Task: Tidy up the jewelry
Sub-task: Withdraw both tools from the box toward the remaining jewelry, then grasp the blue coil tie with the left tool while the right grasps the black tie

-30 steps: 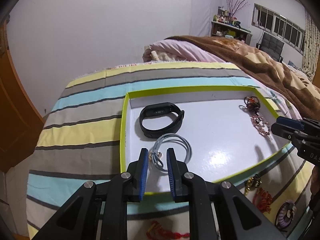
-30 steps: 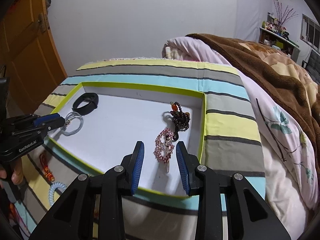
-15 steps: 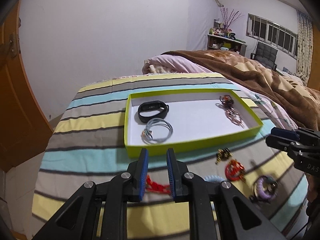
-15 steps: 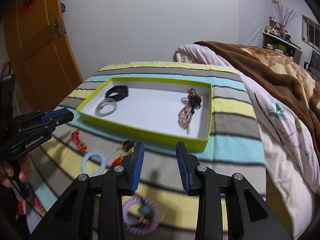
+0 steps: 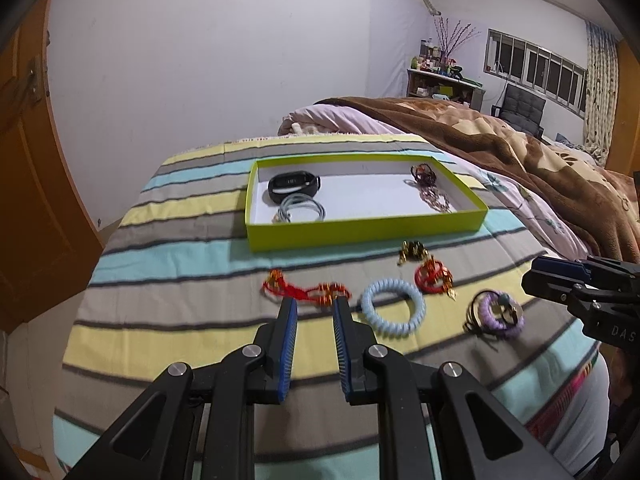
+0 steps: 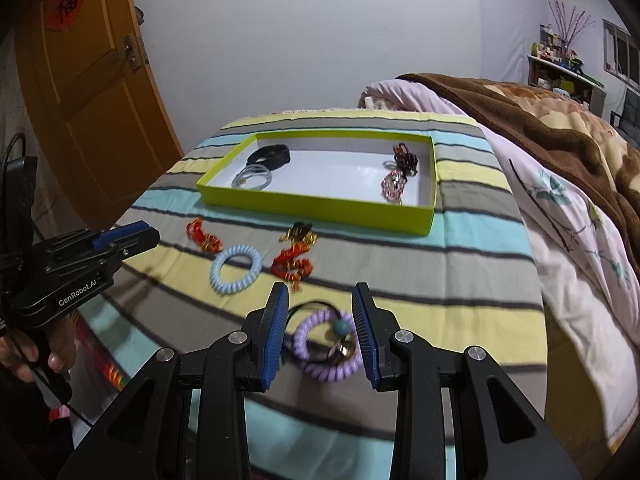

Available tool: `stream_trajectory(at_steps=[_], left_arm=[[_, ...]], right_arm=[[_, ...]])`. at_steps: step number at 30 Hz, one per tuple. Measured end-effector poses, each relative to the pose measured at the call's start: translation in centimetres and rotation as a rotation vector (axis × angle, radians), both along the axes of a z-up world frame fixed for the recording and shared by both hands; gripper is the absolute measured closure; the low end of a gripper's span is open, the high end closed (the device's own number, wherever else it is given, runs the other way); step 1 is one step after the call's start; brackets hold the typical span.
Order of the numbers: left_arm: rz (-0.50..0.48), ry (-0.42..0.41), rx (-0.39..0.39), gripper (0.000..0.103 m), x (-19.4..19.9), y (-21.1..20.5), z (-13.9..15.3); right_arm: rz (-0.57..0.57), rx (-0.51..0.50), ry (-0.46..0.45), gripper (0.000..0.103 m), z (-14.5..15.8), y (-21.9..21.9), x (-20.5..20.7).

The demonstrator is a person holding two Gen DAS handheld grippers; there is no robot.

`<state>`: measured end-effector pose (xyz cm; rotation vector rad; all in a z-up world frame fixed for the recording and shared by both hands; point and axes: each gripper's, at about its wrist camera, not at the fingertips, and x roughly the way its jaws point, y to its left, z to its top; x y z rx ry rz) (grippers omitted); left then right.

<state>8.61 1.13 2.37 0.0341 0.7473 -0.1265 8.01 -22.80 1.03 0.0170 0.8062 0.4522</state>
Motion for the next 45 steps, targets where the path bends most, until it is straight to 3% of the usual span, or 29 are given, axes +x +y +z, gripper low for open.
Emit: stream_trajectory(at_steps=[12, 25, 29, 39, 45], left_arm=[[-0.019, 0.031, -0.051, 0.085, -1.5, -0.2, -0.6], [-0.047, 0.091, -0.077, 0.085, 0.7, -1.5, -2.0], [-0.059, 0.104, -0.082, 0.085, 1.8, -2.0, -2.2], [-0.062, 0.145, -0.068, 0.085, 4.1, -3.0, -3.4], [-0.066, 0.149, -0.051, 0.085, 4.7, -3.4, -3.8]], right_arm=[[-0.028, 0.013, 0.027, 0.069, -0.9, -1.5, -1.8], [-0.017, -0.004, 0.059, 0.069, -2.2, -0.7, -0.7], [-0.012, -0.027, 0.063, 0.076, -2.5, -0.2, 0.1], [0.012, -0.095, 0.065, 0.079, -3.4, 0.9, 1.4], [0.041, -0.151, 0.064, 0.09, -3.7, 1.6, 1.8]])
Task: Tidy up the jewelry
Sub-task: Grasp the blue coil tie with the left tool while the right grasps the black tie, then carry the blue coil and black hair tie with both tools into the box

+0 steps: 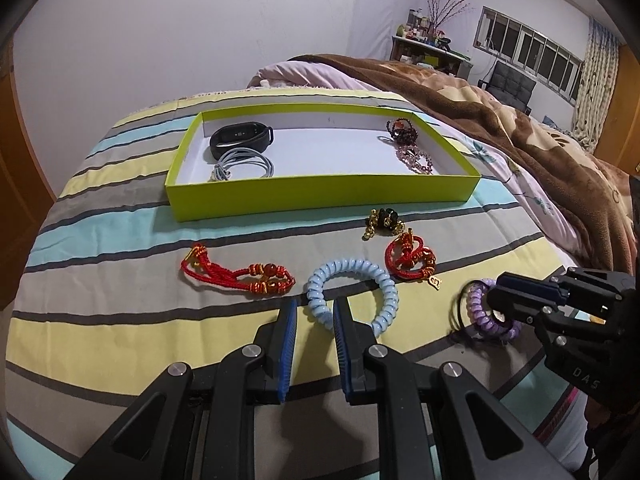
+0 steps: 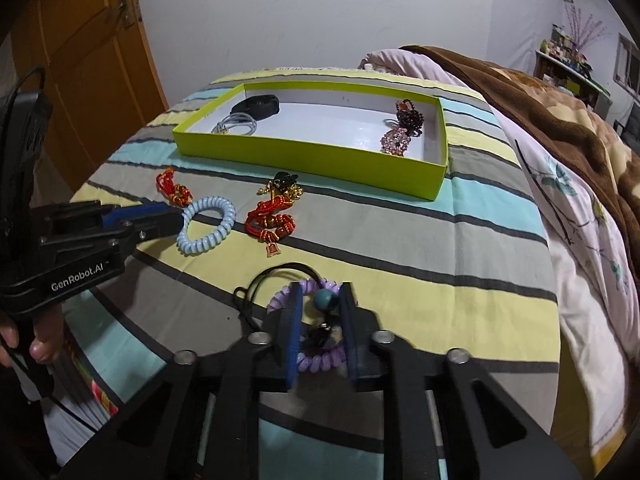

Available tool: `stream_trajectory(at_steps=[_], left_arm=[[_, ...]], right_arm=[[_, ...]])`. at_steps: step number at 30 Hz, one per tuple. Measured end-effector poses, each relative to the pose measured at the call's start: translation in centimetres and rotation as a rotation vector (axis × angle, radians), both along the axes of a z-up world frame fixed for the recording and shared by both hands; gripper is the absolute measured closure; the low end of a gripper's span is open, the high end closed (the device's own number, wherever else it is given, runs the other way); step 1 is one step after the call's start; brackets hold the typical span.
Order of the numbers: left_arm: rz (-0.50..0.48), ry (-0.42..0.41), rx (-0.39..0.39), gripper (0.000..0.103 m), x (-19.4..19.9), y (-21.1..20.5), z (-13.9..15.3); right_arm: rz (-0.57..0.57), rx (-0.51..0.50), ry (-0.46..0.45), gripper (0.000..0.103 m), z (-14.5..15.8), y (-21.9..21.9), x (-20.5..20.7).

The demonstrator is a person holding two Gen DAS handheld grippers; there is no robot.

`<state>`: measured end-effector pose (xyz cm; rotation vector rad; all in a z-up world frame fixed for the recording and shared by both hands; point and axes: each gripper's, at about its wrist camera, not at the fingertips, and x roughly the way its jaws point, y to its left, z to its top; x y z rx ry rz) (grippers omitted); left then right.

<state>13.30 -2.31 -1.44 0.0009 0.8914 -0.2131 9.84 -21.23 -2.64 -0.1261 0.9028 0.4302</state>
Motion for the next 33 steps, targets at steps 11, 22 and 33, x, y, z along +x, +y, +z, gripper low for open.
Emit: stream_trajectory(at_steps=[11, 22, 33], left_arm=[[-0.017, -0.002, 0.035, 0.086, 0.8, -0.8, -0.5], [-0.005, -0.012, 0.006, 0.094, 0.1, -0.1, -0.4], [0.003, -0.067, -0.036, 0.094, -2.0, 0.9, 2.0]], right_arm=[[0.009, -0.011, -0.025, 0.09, 0.2, 0.1, -0.4], [-0.018, 0.04, -0.06, 0.09, 1.6, -0.8, -0.9], [-0.04, 0.079, -0.094, 0.09, 3.0, -1.5, -1.3]])
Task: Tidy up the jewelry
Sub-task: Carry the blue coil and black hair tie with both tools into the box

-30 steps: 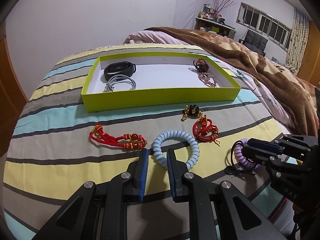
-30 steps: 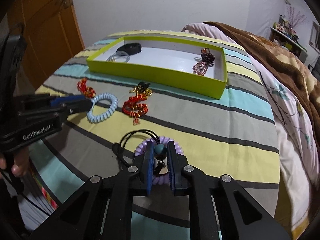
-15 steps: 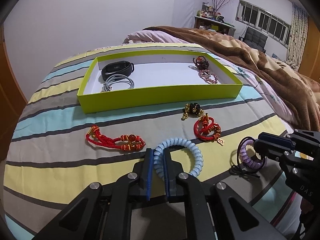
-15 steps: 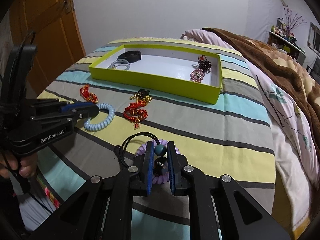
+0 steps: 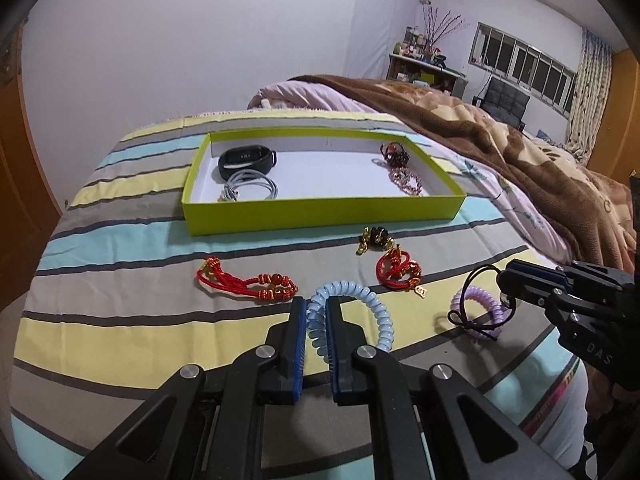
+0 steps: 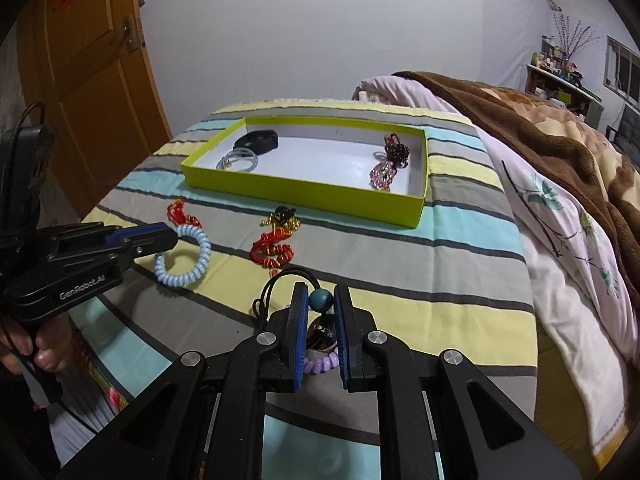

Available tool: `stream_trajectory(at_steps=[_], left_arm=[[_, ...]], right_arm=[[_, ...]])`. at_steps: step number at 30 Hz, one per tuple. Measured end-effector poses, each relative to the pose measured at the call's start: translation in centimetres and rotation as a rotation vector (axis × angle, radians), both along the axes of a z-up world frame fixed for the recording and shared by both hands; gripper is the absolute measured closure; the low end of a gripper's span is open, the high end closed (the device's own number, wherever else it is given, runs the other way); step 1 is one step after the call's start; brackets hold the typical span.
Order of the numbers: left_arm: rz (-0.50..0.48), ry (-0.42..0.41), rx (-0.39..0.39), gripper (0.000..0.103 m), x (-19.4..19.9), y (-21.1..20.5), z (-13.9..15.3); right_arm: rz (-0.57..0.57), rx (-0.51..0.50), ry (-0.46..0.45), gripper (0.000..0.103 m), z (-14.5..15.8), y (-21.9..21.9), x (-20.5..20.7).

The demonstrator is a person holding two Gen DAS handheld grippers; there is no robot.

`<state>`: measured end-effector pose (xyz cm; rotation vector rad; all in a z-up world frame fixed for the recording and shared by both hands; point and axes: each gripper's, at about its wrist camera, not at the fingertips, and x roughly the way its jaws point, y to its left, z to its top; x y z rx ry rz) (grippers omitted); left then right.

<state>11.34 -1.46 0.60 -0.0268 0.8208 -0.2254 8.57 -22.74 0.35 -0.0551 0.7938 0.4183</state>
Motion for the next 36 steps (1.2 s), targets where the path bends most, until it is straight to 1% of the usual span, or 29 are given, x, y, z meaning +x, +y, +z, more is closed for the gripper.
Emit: stream_trajectory(at_steps=[10, 19, 27, 29, 33, 36], left_arm=[[0.012, -0.034, -0.011, 0.094, -0.2, 0.6, 1.8], [0.024, -0.051, -0.003, 0.094, 2.2, 1.0, 2.8], [0.022, -0.076, 0.026, 0.094, 6.4, 0.9, 4.3], [0.018, -0.073, 0.029, 0.094, 8.0, 0.9, 4.4], [0.013, -0.062, 0.047, 0.094, 10.8, 0.6, 4.2], [0.017, -0.051, 0.046, 0.094, 12.9, 0.4, 3.8]], right_arm=[[0.002, 0.02, -0.043, 0.09, 1.7, 0.1, 0.4], [0.005, 0.031, -0.073, 0.09, 3.0, 0.5, 3.0], [-0.003, 0.042, -0.086, 0.09, 3.9, 1.1, 7.2], [-0.008, 0.038, -0.085, 0.09, 3.8, 1.3, 8.6], [-0.016, 0.029, -0.074, 0.09, 3.4, 1.7, 11.1], [-0.026, 0.017, -0.058, 0.09, 2.7, 2.1, 13.2]])
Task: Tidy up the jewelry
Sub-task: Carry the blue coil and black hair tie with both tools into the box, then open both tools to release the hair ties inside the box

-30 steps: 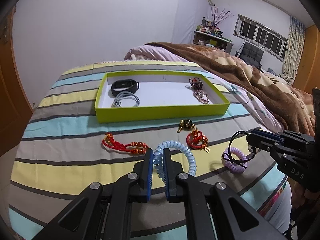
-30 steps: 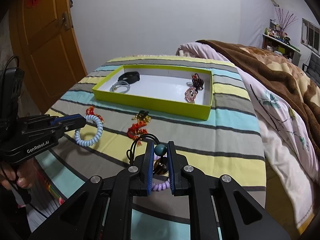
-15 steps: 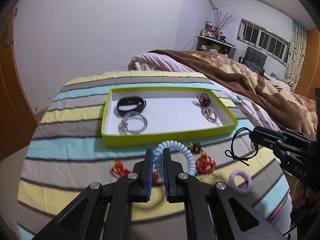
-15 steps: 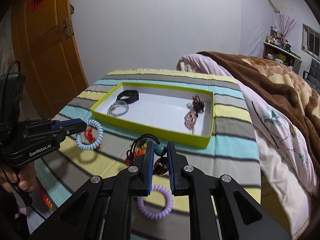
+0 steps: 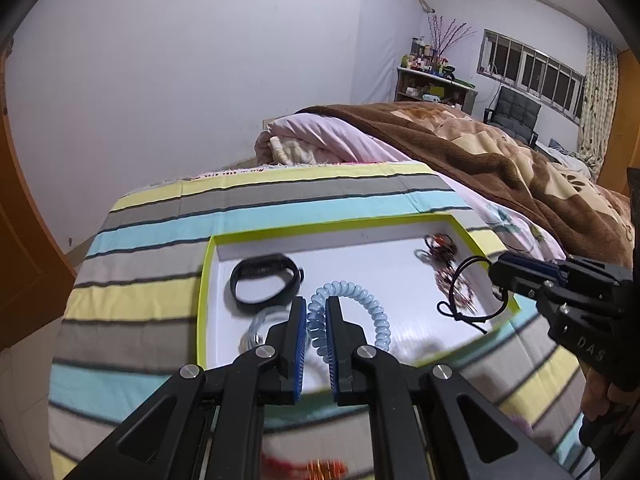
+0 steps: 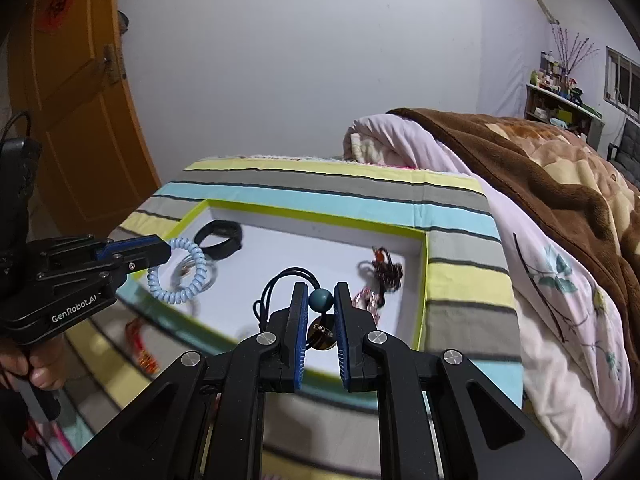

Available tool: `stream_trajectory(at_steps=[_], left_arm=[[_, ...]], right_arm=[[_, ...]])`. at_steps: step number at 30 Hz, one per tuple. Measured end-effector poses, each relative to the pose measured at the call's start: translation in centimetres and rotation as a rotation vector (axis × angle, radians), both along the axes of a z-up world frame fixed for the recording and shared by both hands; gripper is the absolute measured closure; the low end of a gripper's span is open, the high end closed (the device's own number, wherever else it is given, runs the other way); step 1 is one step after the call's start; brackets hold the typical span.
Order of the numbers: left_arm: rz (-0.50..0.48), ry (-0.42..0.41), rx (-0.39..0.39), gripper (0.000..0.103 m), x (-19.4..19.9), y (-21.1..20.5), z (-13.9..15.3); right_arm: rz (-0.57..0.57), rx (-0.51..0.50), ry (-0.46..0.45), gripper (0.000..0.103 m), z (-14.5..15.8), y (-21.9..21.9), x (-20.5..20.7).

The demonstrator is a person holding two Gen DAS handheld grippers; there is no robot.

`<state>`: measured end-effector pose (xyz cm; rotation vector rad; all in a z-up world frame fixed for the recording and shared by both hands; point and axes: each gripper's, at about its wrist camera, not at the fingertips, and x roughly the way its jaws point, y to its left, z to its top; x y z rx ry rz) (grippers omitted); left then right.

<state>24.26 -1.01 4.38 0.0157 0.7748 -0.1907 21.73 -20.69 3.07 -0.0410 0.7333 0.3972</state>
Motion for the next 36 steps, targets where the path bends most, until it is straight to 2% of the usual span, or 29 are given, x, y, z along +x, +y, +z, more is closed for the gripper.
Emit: stream_trajectory(at_steps=[9, 17, 22, 25, 36], left_arm=[[-0.01, 0.04, 0.017, 0.094, 5.1, -1.1, -1.9], [-0.019, 0.08, 0.034, 0.094, 7.2, -1.9, -3.9], [-0.038, 0.101, 0.027, 0.093, 7.5, -2.0, -4.5], [-0.05, 0.098, 0.015, 0.094, 7.3, -2.0, -4.3], [-0.067, 0.03, 0.003, 0.093, 4.0, -1.3, -1.7]], right_arm=[[-0.044, -0.003, 0.071, 0.09, -2.7, -0.3, 4.5], [-0.052, -0.004, 0.116, 0.09, -4.1, -0.5, 6.2], [-0.039, -0.008, 0.13, 0.089, -4.3, -0.3, 6.4], [-0.035, -0.021, 0.116, 0.084, -4.0, -0.1, 6.1], [-0.029, 0.006, 0.06, 0.084, -1.6, -0.8, 2.8]])
